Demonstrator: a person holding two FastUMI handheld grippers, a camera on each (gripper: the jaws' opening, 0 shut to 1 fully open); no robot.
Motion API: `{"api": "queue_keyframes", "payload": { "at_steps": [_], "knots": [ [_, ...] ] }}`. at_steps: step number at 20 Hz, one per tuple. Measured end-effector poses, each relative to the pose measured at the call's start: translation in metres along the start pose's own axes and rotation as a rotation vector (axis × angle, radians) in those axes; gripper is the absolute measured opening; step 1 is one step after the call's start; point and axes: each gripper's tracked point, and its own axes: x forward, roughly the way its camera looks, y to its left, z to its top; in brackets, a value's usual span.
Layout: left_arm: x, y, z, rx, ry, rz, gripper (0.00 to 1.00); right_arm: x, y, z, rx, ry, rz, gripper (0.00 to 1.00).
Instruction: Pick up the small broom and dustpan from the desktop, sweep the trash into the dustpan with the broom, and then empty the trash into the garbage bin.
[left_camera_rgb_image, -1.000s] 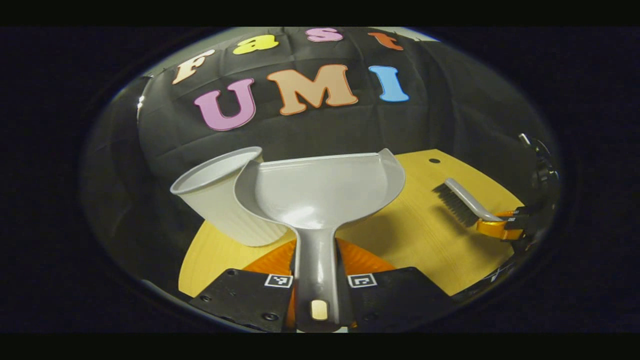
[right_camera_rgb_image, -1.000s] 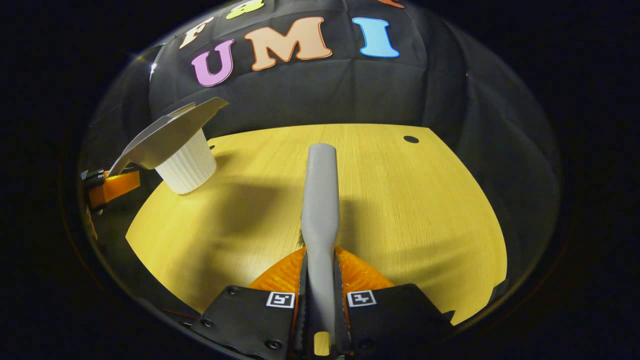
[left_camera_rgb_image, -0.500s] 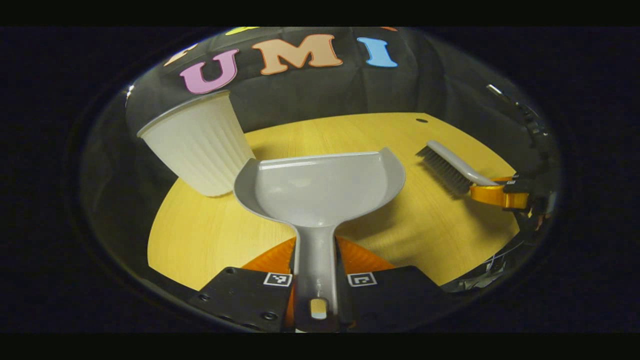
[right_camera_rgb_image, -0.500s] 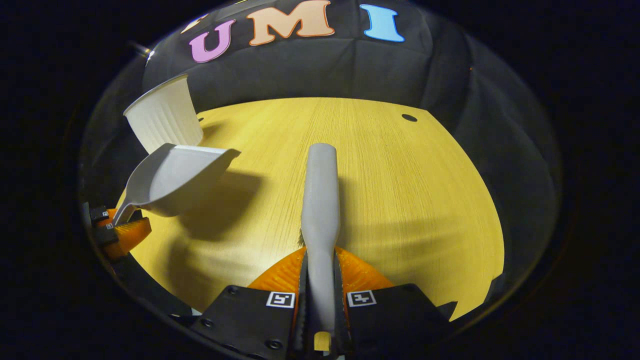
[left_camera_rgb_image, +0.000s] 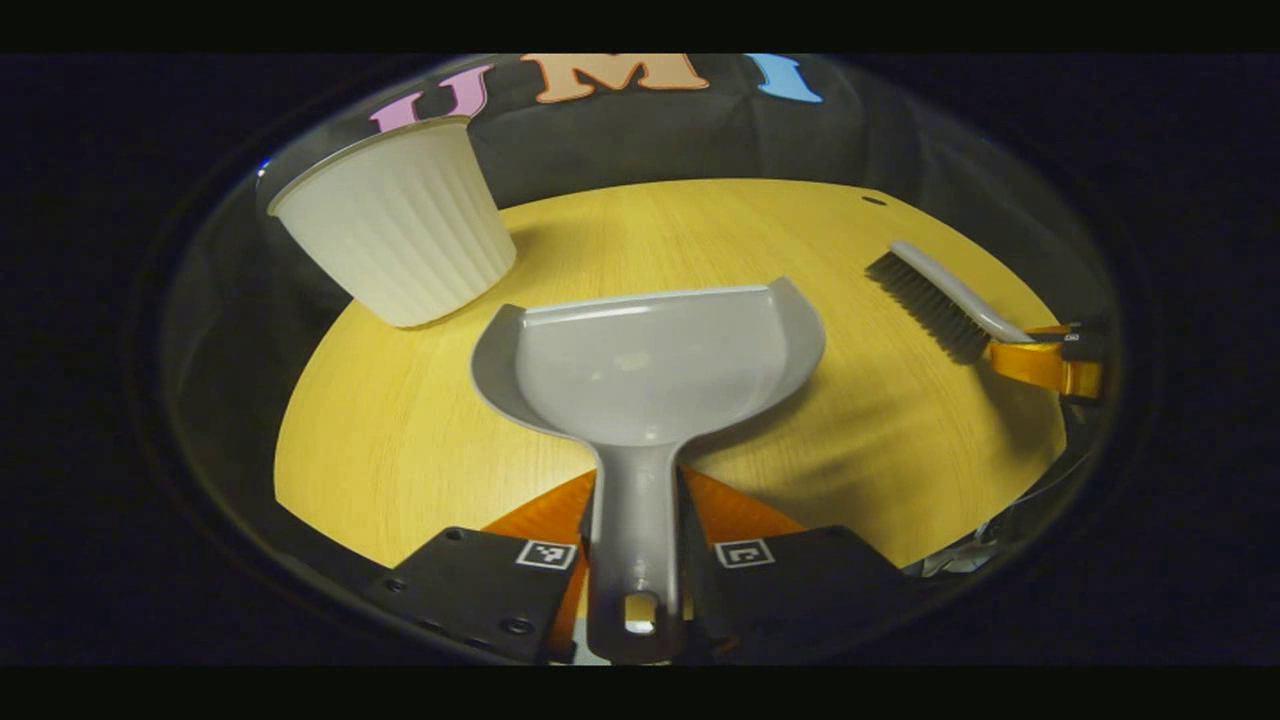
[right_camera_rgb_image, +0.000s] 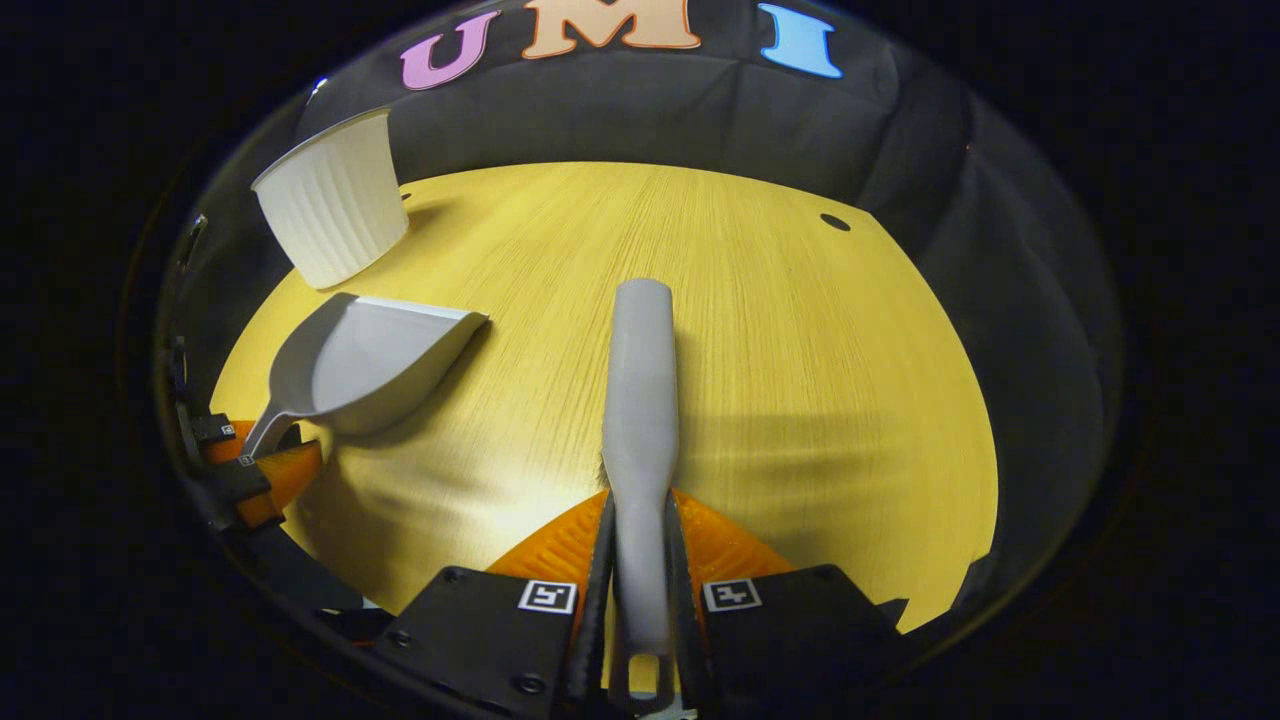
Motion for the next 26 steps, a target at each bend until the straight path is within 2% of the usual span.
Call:
{"api": "queue_keyframes", "payload": {
  "at_steps": [1, 2, 3, 5, 6, 8, 10, 11, 13, 14, 16, 17, 20, 22, 26],
  "knots": [
    [0.000, -0.003, -0.002, 0.005, 0.001, -0.011, 0.53, -0.001, 0.001, -0.001, -0.009, 0.000, 0.001, 0.33],
    [0.001, -0.006, -0.002, 0.011, 0.003, -0.020, 0.61, -0.003, 0.003, -0.001, -0.016, 0.001, 0.002, 0.41],
    [0.002, -0.009, -0.002, 0.010, -0.003, -0.026, 0.79, -0.003, 0.007, -0.001, -0.023, 0.002, 0.009, 0.51],
    [-0.004, -0.007, 0.000, 0.028, -0.014, -0.021, 1.00, -0.006, 0.006, 0.000, -0.038, -0.012, 0.004, 0.70],
    [-0.006, -0.004, 0.004, 0.037, -0.031, -0.007, 0.99, -0.008, 0.006, 0.003, -0.043, -0.028, -0.001, 0.86],
    [-0.026, 0.007, 0.024, 0.049, -0.109, 0.046, 0.96, -0.017, 0.000, 0.014, -0.064, -0.095, -0.019, 1.00],
    [-0.058, 0.021, 0.055, 0.046, -0.217, 0.104, 0.96, -0.039, -0.005, 0.037, -0.074, -0.219, -0.017, 1.00],
    [-0.076, 0.027, 0.074, 0.028, -0.274, 0.130, 1.00, -0.059, -0.005, 0.053, -0.068, -0.301, -0.006, 1.00],
    [-0.116, 0.031, 0.115, -0.008, -0.399, 0.173, 0.88, -0.106, -0.010, 0.090, -0.041, -0.505, 0.028, 1.00],
    [-0.135, 0.033, 0.136, -0.013, -0.468, 0.193, 0.96, -0.129, -0.014, 0.105, -0.027, -0.609, 0.048, 1.00],
    [-0.170, 0.027, 0.169, -0.018, -0.572, 0.219, 0.94, -0.170, -0.018, 0.127, -0.021, -0.768, 0.077, 0.99],
    [-0.179, 0.021, 0.191, -0.017, -0.615, 0.215, 0.95, -0.186, -0.022, 0.131, -0.027, -0.814, 0.078, 0.99],
    [-0.191, -0.001, 0.216, -0.007, -0.711, 0.187, 0.95, -0.214, -0.025, 0.139, -0.019, -0.900, 0.064, 0.99],
    [-0.192, -0.012, 0.223, 0.022, -0.741, 0.150, 0.94, -0.238, -0.028, 0.151, 0.033, -0.972, 0.046, 0.99],
    [-0.191, -0.015, 0.228, 0.076, -0.757, 0.102, 0.94, -0.258, -0.025, 0.151, 0.071, -1.015, 0.009, 0.99]
  ]
}}
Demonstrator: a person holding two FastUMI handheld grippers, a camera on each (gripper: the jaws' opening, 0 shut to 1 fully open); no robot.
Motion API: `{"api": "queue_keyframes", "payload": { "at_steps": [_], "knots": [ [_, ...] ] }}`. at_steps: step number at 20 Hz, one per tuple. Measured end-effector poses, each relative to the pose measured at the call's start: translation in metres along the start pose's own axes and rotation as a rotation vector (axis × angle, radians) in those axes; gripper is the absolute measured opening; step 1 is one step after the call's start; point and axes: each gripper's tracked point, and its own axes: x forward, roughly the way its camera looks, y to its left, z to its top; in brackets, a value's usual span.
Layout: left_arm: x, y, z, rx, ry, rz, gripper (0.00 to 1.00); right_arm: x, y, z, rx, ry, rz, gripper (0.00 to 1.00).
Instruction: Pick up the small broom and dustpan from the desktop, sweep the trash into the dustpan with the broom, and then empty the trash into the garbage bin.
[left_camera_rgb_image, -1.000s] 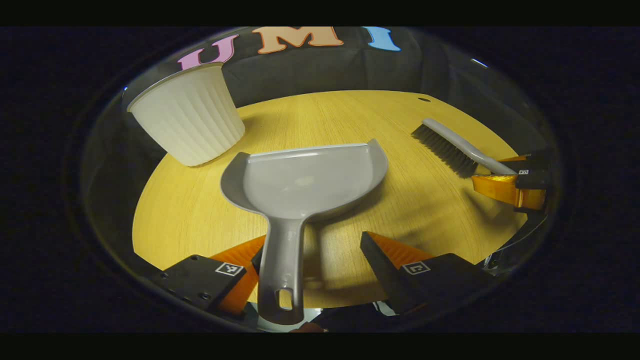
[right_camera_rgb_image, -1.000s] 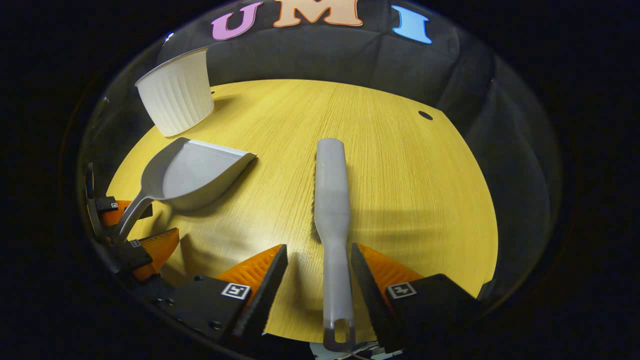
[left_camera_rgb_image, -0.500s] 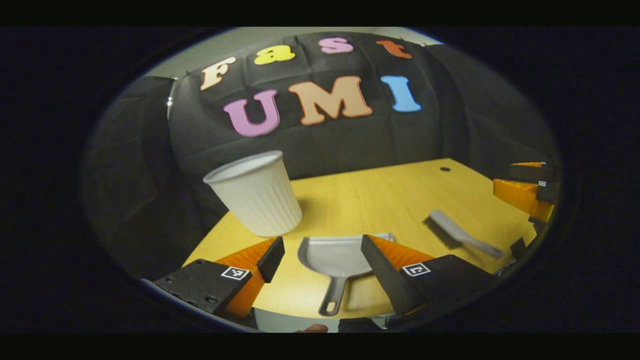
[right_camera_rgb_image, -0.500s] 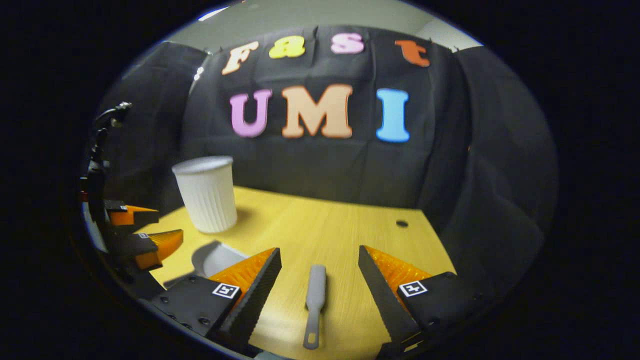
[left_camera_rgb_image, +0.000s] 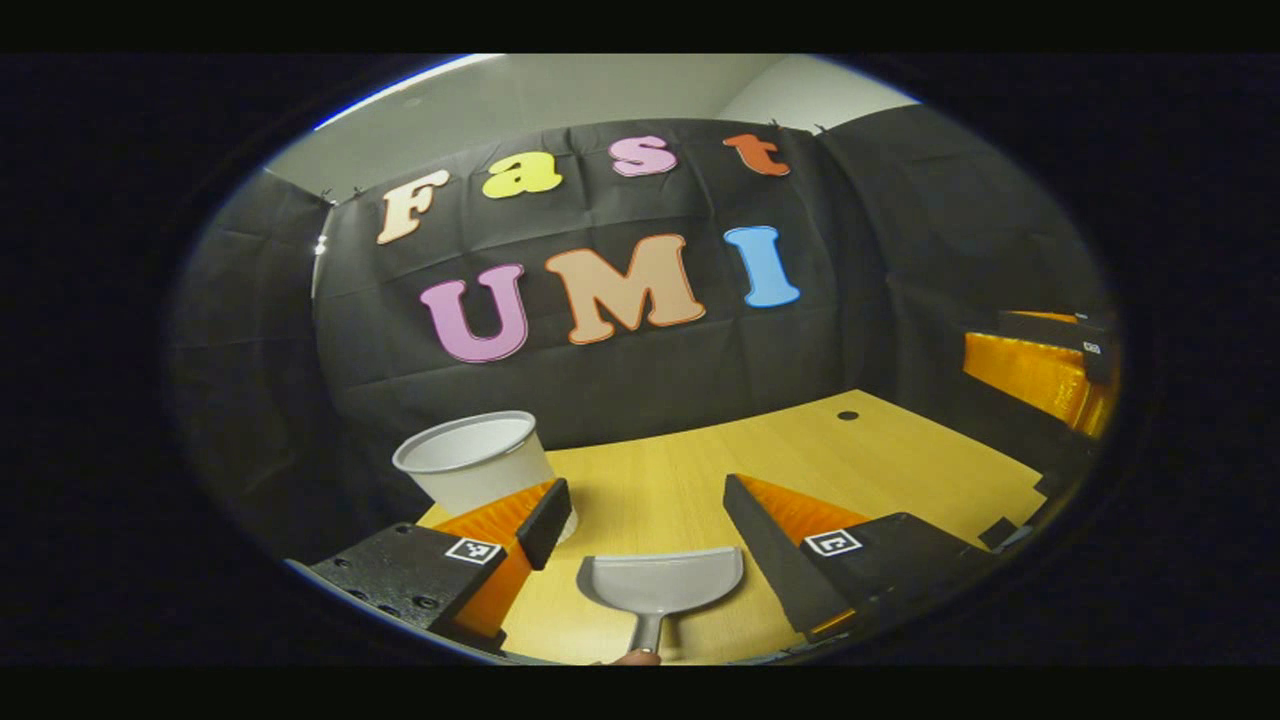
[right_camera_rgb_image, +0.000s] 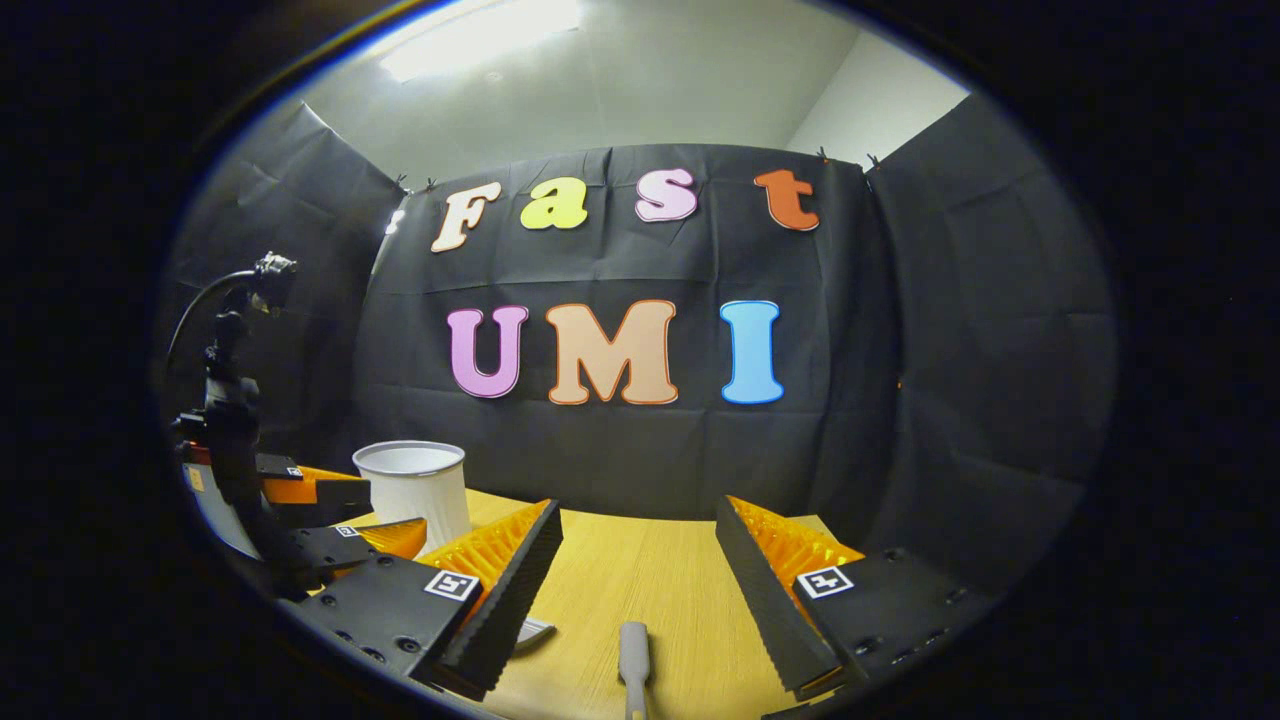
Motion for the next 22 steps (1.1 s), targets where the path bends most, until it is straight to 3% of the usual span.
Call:
{"api": "queue_keyframes", "payload": {
  "at_steps": [6, 16, 17, 18, 21, 22],
  "knots": [
    [-0.0022, -0.0026, 0.0017, -0.003, -0.031, -0.034, 0.94, 0.0000, 0.0030, -0.0043, 0.003, 0.018, -0.019, 0.99],
    [0.0009, 0.0025, 0.0064, -0.026, -0.051, 0.007, 0.94, -0.0020, 0.0079, 0.0033, -0.031, 0.015, -0.001, 0.99],
    [0.0007, 0.0035, 0.0057, -0.024, -0.053, 0.013, 1.00, -0.0014, 0.0082, 0.0026, -0.032, 0.016, -0.001, 0.99],
    [0.0012, 0.0030, 0.0052, -0.022, -0.052, 0.011, 0.94, -0.0009, 0.0077, 0.0030, -0.033, 0.015, -0.003, 0.99],
    [0.0011, 0.0047, 0.0050, -0.021, -0.050, 0.018, 0.94, -0.0006, 0.0075, 0.0033, -0.034, 0.013, -0.010, 0.99],
    [0.0012, 0.0048, 0.0060, -0.022, -0.050, 0.017, 1.00, 0.0002, 0.0070, 0.0027, -0.036, 0.015, -0.012, 0.99]
  ]
}}
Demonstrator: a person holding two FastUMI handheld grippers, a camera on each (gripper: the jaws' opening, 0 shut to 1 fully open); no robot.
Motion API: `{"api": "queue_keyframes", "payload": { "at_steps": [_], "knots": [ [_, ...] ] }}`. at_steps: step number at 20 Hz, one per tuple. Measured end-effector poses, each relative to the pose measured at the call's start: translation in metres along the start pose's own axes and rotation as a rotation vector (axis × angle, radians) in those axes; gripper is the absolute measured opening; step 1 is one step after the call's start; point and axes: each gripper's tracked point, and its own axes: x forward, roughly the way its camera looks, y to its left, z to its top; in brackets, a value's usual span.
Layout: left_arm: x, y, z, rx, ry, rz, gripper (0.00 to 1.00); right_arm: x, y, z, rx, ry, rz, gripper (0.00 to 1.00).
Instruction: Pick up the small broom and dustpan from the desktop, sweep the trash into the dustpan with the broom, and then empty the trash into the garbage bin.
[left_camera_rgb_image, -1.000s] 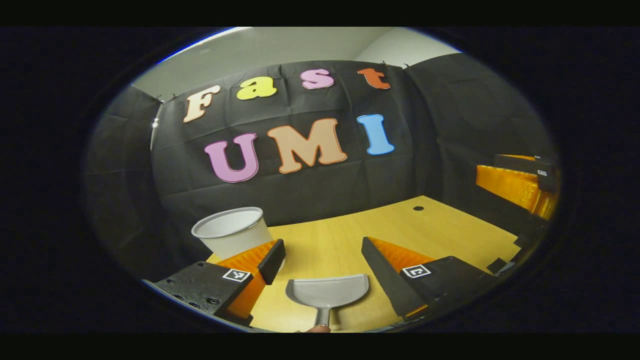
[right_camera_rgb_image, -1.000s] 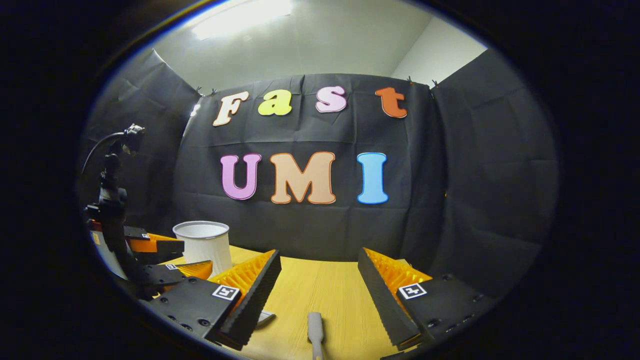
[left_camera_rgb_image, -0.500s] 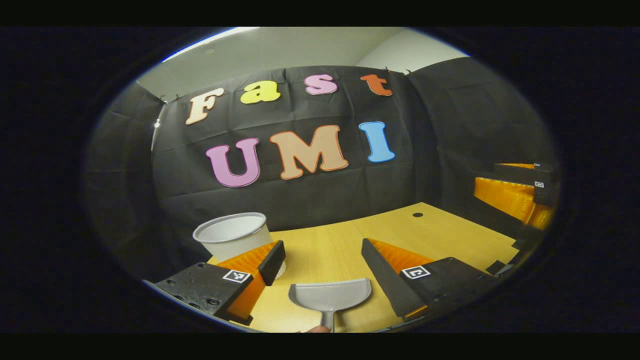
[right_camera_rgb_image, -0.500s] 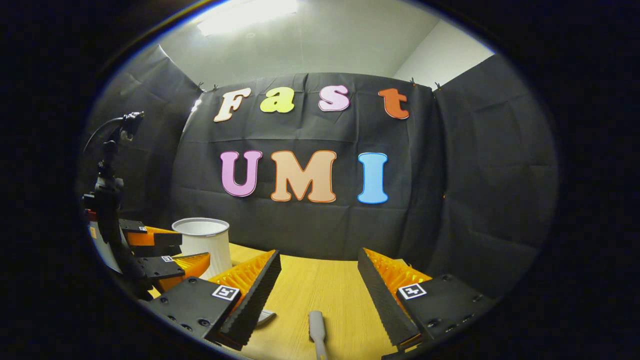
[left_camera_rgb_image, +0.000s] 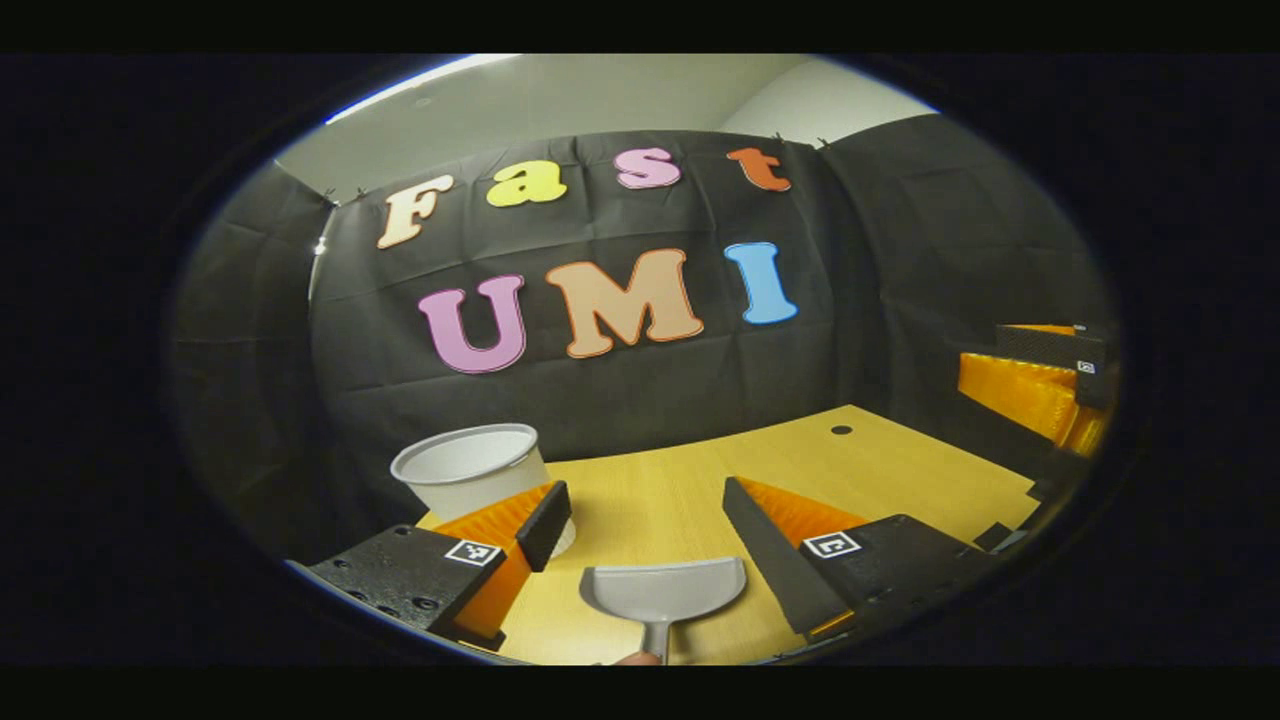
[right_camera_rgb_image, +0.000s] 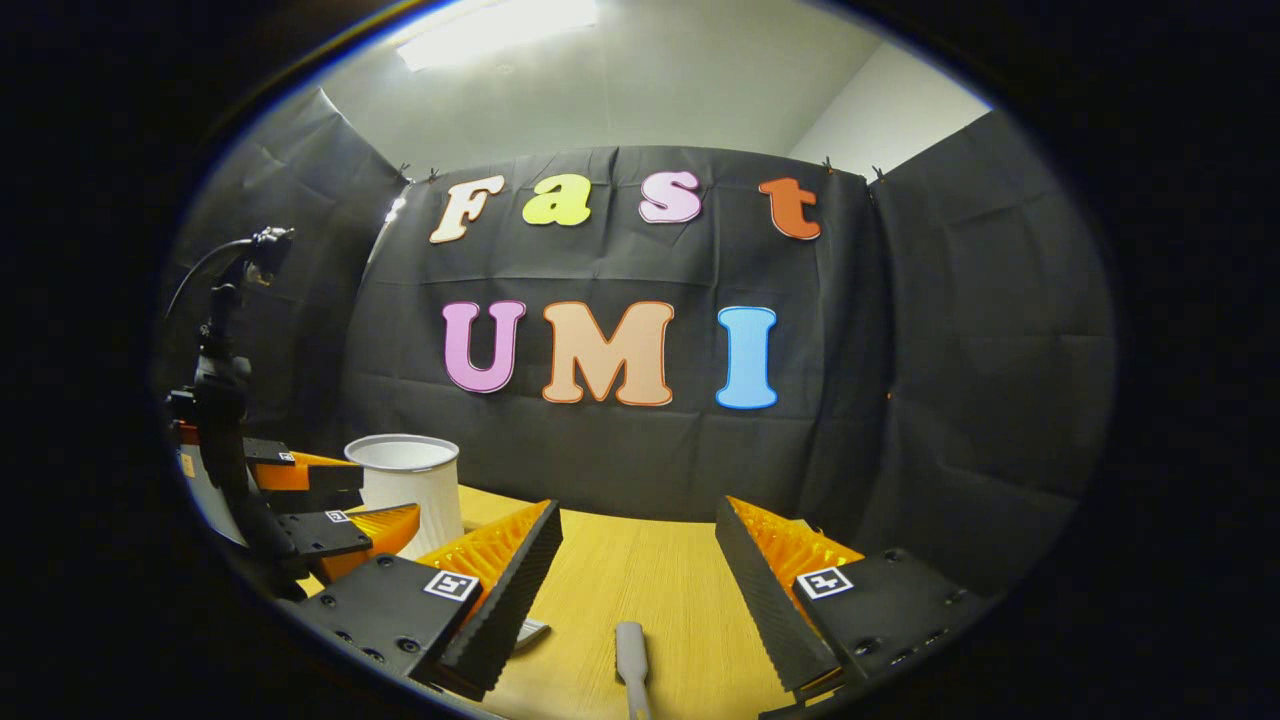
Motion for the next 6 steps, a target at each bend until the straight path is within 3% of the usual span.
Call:
{"api": "queue_keyframes", "payload": {
  "at_steps": [1, 6],
  "knots": [
    [-0.0007, 0.0007, -0.0006, -0.001, 0.002, 0.001, 0.94, 0.0007, 0.0005, -0.0012, -0.001, 0.004, 0.000, 0.99],
    [-0.0013, 0.0014, -0.0001, 0.000, 0.001, 0.002, 0.94, 0.0012, -0.0006, -0.0002, 0.000, 0.002, -0.005, 0.99]
  ]
}}
